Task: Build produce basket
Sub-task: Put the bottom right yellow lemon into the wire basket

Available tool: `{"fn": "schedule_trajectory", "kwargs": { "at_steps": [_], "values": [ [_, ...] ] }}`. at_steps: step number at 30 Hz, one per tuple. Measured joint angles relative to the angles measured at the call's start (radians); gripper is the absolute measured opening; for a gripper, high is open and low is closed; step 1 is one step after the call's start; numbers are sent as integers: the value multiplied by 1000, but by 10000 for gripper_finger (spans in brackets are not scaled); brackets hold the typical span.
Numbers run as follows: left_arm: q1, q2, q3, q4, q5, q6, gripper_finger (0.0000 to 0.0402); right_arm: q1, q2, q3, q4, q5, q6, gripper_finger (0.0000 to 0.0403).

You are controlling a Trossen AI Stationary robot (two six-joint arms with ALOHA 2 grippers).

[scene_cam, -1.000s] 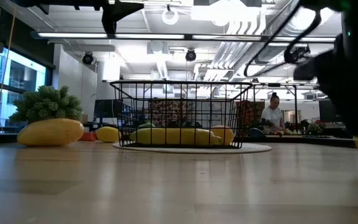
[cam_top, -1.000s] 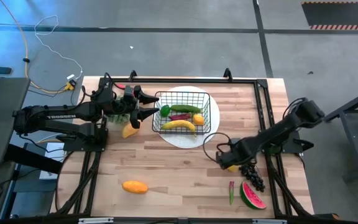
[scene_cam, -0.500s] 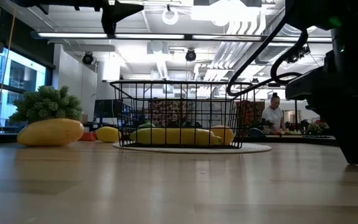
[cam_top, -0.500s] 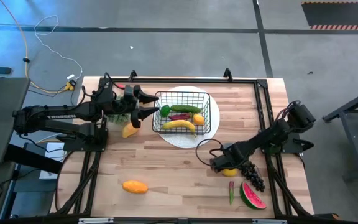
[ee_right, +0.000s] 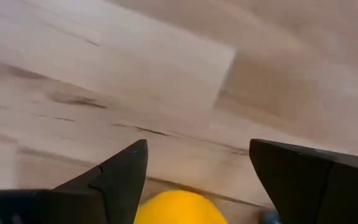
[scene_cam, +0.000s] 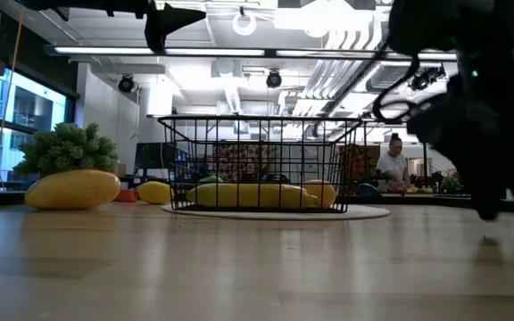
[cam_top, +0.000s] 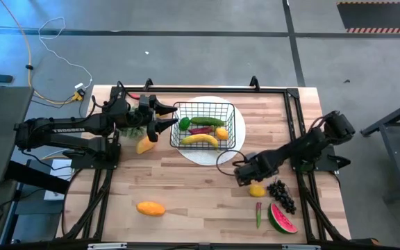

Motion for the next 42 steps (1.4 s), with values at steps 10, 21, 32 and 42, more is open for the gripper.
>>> {"fn": "schedule_trajectory", "kwargs": {
  "at_steps": [10,21,32,42],
  "values": [
    [0,0,0,-2,3,0,259,-1,-254,2,-9,30,-308,271],
    [0,0,0,-3,-5,0,259,149,-167,3,-7,-24,-350,271],
    [0,0,0,-3,-40,0,259,177,-18,3,7,-64,-389,271],
    [0,0,0,-3,-42,0,259,175,61,6,7,-83,-389,271]
  ]
}}
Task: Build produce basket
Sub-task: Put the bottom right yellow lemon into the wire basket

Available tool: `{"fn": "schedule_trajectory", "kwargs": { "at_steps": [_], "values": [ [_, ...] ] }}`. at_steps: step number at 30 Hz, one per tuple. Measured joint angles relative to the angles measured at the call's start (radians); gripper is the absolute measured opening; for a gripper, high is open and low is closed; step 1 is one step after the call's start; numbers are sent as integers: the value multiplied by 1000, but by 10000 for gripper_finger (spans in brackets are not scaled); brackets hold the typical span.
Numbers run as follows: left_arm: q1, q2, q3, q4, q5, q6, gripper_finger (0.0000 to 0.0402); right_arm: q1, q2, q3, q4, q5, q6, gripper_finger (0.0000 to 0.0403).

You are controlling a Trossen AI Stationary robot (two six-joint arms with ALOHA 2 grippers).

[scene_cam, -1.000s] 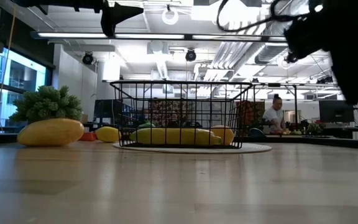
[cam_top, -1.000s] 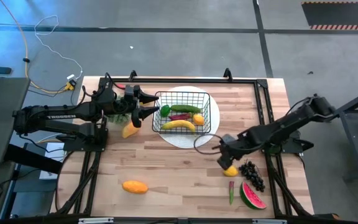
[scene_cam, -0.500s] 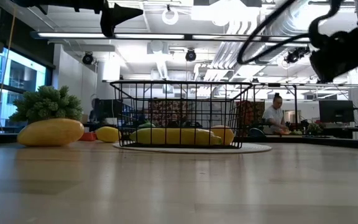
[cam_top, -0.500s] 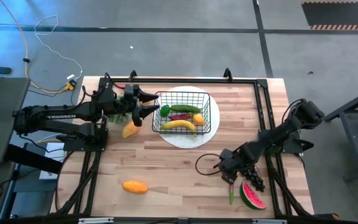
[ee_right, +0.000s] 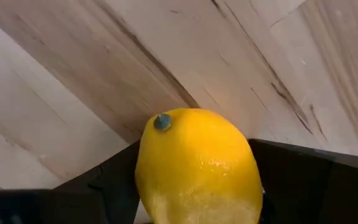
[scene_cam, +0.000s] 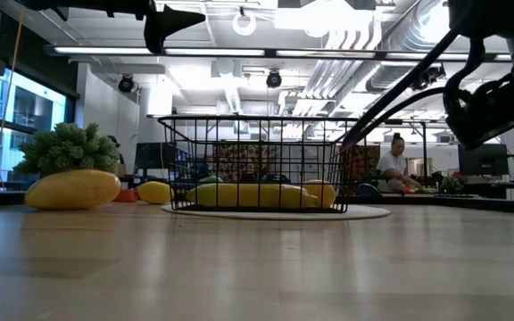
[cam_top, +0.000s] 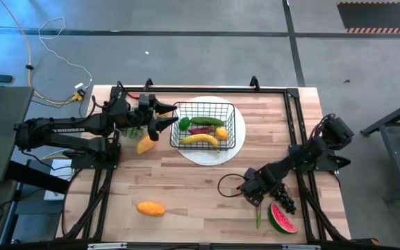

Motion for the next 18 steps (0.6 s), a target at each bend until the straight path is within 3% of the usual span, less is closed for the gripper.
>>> {"fn": "schedule_trajectory", "kwargs": {
  "at_steps": [10,18],
  "values": [
    [0,0,0,0,0,0,259,-1,1,0,-3,-8,24,266],
    [0,0,0,0,0,0,259,-1,-7,-2,-17,-12,18,193]
  ]
}}
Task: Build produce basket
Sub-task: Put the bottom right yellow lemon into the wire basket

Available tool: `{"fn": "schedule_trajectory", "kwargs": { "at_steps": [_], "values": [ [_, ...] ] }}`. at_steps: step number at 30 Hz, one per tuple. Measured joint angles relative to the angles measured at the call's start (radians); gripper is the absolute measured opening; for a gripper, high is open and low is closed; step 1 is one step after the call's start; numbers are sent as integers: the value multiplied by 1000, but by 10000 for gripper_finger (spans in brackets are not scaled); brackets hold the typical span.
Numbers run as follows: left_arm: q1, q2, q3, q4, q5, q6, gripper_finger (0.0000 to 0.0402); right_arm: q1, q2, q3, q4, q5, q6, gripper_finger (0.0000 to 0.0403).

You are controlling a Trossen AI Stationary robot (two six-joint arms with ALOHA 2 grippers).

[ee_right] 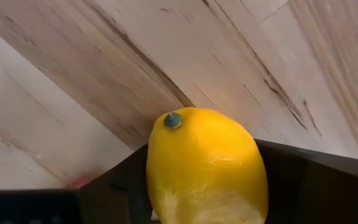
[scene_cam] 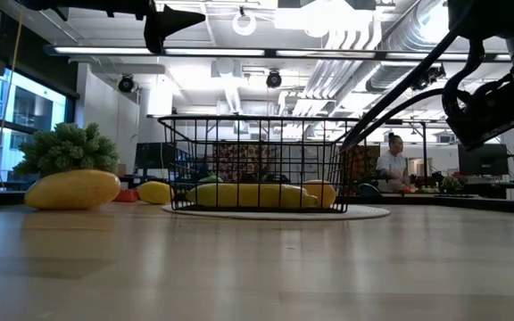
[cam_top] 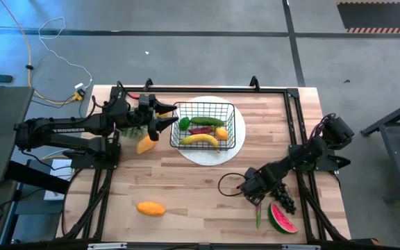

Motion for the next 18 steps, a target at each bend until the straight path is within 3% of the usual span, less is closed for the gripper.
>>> {"fn": "schedule_trajectory", "kwargs": {
  "at_steps": [5,12,18],
  "values": [
    [0,0,0,0,0,0,259,-2,-54,-2,-37,-14,-16,158],
    [0,0,0,0,0,0,259,-43,-259,-2,-57,3,-82,157],
    [0,0,0,0,0,-1,259,-138,-408,-2,211,44,-215,156]
  ]
}}
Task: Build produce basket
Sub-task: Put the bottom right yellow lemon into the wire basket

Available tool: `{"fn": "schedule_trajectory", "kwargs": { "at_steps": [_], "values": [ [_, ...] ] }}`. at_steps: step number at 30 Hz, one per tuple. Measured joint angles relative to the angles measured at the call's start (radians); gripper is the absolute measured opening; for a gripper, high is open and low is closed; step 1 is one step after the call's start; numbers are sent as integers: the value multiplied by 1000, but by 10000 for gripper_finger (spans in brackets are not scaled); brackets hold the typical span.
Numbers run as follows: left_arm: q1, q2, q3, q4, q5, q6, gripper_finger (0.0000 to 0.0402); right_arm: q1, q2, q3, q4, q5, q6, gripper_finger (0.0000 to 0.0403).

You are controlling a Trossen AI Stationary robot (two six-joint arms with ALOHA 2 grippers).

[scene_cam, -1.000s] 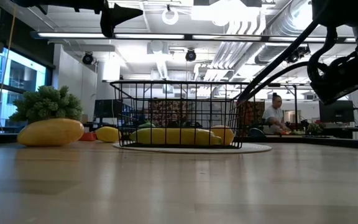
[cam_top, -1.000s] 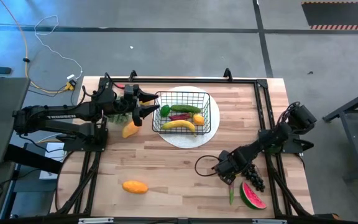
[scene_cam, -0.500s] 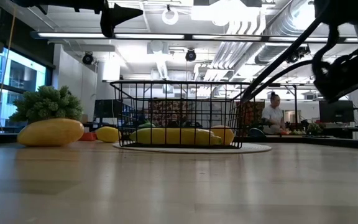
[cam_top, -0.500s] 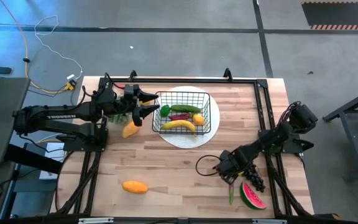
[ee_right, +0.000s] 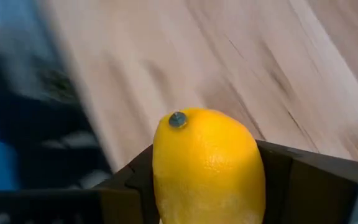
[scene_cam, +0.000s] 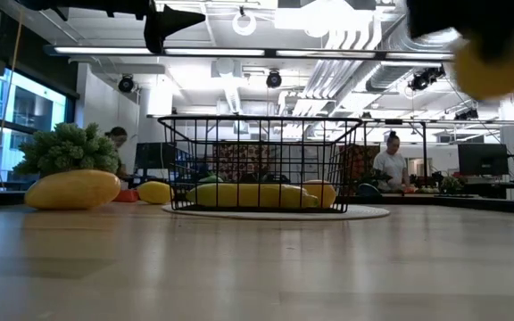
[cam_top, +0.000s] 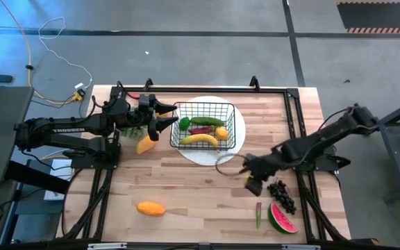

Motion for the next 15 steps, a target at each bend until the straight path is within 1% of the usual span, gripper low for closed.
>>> {"fn": "schedule_trajectory", "kwargs": {
  "at_steps": [2,4,9,12,15],
  "values": [
    [0,0,0,0,18,-1,259,-49,-19,0,142,11,-70,156],
    [0,0,0,3,51,-2,259,-103,-21,1,278,46,-151,155],
    [0,0,0,54,123,-49,259,-261,-21,1,539,134,-362,154],
    [0,-7,1,97,131,-78,259,-358,-21,1,681,141,-465,154],
    [0,-23,1,119,132,-78,259,-430,-21,1,806,134,-542,154]
  ]
}}
